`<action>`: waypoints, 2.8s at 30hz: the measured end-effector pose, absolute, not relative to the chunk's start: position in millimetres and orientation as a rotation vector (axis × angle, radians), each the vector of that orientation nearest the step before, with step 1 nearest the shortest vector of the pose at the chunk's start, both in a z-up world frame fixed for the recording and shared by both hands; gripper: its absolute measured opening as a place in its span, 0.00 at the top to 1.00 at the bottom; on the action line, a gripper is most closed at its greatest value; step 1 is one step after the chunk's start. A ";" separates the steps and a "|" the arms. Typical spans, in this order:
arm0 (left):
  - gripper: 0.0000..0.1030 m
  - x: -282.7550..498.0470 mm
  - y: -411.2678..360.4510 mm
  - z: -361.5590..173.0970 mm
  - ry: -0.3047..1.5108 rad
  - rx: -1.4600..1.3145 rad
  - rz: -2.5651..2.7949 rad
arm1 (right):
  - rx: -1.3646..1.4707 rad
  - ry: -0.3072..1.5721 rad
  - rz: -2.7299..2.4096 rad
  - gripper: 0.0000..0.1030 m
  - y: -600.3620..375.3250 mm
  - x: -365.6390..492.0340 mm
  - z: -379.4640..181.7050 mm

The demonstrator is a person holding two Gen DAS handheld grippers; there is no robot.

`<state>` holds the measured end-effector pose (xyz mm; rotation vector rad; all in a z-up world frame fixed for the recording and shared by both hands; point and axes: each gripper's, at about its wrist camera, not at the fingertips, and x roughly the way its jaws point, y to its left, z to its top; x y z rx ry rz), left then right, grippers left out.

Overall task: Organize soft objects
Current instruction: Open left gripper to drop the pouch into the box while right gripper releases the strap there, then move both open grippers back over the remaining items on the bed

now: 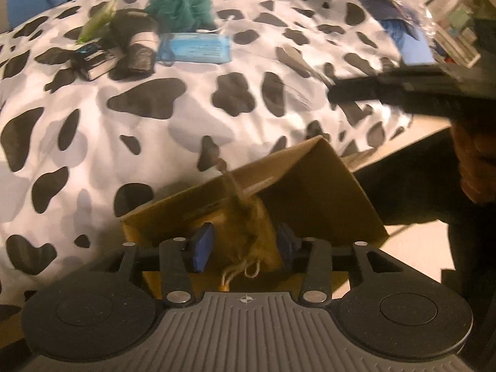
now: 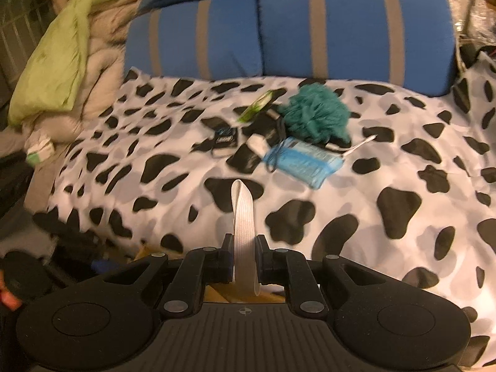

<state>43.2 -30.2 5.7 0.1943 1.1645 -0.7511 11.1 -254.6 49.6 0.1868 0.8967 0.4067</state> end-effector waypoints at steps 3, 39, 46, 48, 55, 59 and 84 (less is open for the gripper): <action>0.53 47.9 -29.4 6.1 1.146 0.187 -0.695 | 0.155 0.926 0.444 0.84 -247.7 9.5 45.3; 0.53 82.0 -9.6 18.9 1.090 0.001 -0.374 | -0.021 1.076 0.396 0.05 -222.9 11.3 18.7; 0.53 85.0 -3.8 22.6 1.085 -0.036 -0.343 | 0.035 1.059 0.264 0.04 -240.8 23.5 18.2; 0.53 85.0 -5.6 23.1 1.081 -0.024 -0.341 | 0.055 1.049 0.227 0.03 -245.8 27.3 18.6; 0.31 80.4 -11.0 28.6 1.016 0.027 -0.343 | 0.099 1.016 0.184 0.00 -259.6 34.5 19.0; 0.31 84.4 -12.4 30.3 0.999 0.062 -0.335 | 0.056 0.993 0.177 0.00 -260.0 39.2 21.0; 0.31 136.4 -30.4 20.7 0.914 0.160 -0.435 | -0.023 0.905 0.198 0.00 -260.7 88.4 22.9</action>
